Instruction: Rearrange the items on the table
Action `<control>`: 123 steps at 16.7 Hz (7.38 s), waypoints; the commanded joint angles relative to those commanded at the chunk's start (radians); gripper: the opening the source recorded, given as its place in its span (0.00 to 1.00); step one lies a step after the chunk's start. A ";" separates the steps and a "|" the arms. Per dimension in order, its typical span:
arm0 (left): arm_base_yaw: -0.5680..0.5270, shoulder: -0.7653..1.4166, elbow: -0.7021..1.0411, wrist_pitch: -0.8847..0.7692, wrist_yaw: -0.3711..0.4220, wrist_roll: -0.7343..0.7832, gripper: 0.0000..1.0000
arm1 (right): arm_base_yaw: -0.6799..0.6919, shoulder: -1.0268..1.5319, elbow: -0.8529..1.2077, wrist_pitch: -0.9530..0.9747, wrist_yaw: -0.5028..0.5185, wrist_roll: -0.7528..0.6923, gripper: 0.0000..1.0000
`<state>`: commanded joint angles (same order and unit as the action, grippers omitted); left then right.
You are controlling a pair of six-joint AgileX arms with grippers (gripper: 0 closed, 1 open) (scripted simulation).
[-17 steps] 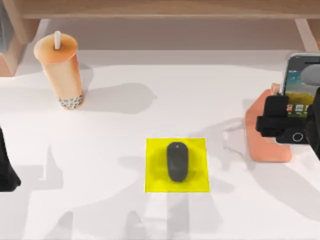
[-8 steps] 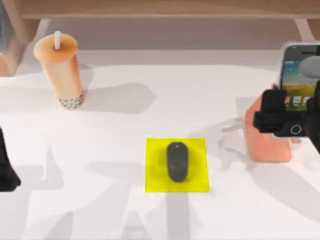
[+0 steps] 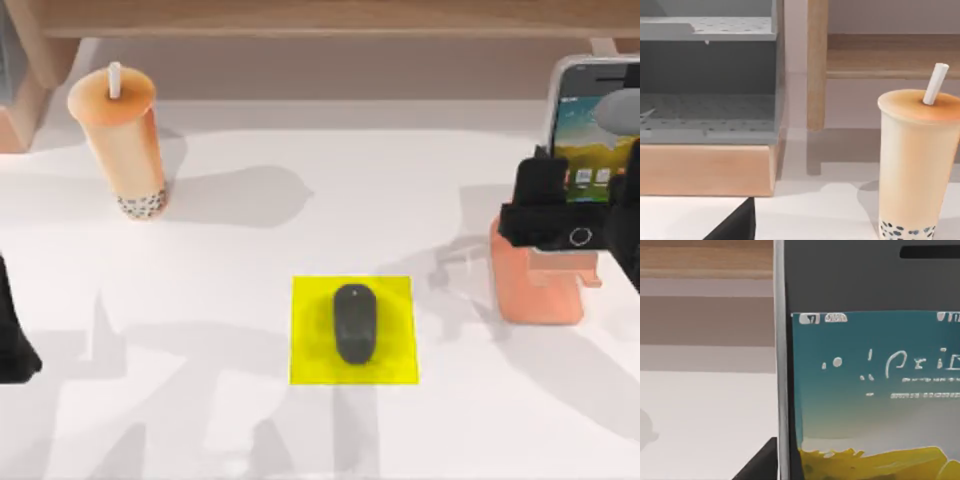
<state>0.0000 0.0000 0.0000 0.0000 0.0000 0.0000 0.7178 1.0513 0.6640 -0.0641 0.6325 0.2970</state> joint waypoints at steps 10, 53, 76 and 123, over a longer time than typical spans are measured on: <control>0.000 0.000 0.000 0.000 0.000 0.000 1.00 | -0.167 0.233 -0.065 0.227 -0.085 -0.002 0.00; 0.000 0.000 0.000 0.000 0.000 0.000 1.00 | -0.154 -0.018 -0.187 0.144 -0.104 0.001 1.00; 0.000 0.000 0.000 0.000 0.000 0.000 1.00 | -0.718 -1.051 -0.664 0.064 -0.633 -0.297 1.00; -0.254 2.161 0.617 1.549 -0.203 0.002 1.00 | -0.718 -1.051 -0.664 0.064 -0.633 -0.297 1.00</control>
<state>-0.2541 2.1614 0.6171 1.5487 -0.2031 0.0022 0.0000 0.0000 0.0000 0.0000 0.0000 0.0000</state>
